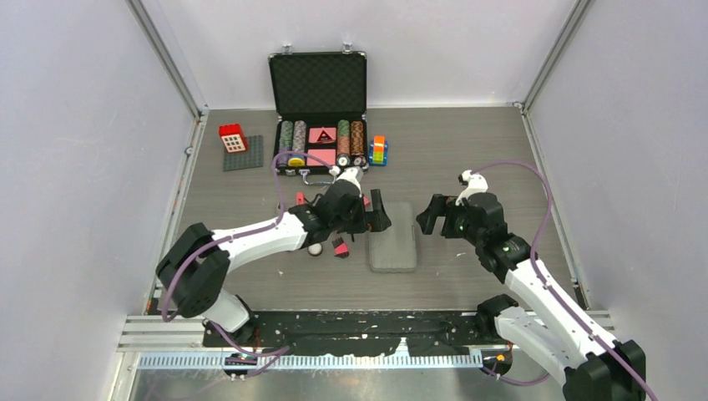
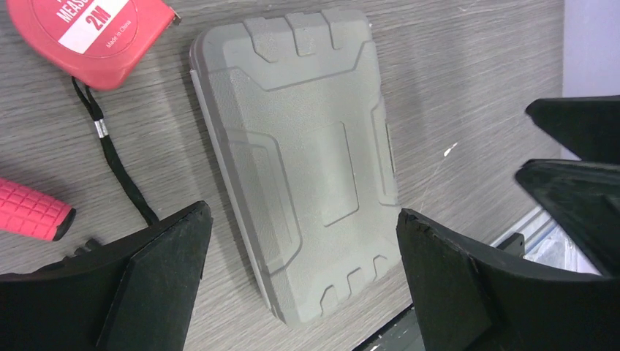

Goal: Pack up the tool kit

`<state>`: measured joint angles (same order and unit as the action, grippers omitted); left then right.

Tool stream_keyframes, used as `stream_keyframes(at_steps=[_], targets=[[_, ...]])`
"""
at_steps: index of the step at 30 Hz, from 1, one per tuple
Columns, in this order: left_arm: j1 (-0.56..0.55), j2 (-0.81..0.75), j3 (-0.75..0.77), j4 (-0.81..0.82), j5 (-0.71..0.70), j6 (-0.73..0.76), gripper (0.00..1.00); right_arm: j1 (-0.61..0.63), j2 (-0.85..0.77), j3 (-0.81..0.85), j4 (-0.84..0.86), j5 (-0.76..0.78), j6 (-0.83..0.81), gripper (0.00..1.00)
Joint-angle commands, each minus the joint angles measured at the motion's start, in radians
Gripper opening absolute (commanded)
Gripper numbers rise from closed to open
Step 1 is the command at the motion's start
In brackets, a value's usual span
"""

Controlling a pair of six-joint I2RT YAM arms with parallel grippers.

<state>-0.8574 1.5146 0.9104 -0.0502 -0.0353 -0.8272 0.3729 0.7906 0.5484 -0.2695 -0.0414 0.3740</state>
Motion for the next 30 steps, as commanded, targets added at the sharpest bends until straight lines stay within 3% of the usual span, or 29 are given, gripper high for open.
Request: stream_keyframes(at_steps=[1, 7, 10, 20, 30], targets=[[-0.009, 0.065, 0.065, -0.051, -0.001, -0.043, 0.95, -0.013, 0.046, -0.046, 0.083, -0.007, 0.078, 0.99], [-0.014, 0.116, 0.104, -0.098, 0.001, -0.056, 0.84, -0.066, 0.123, -0.127, 0.235, -0.141, 0.144, 0.74], [-0.014, 0.133, 0.108, -0.113, -0.008, -0.056, 0.78, -0.085, 0.161, -0.154, 0.294, -0.178, 0.159, 0.66], [-0.015, 0.188, 0.119, -0.127, 0.023, -0.091, 0.68, -0.146, 0.295, -0.202, 0.479, -0.351, 0.200, 0.54], [-0.015, 0.225, 0.091, -0.139, 0.025, -0.149, 0.59, -0.179, 0.377, -0.263, 0.520, -0.379, 0.175, 0.45]])
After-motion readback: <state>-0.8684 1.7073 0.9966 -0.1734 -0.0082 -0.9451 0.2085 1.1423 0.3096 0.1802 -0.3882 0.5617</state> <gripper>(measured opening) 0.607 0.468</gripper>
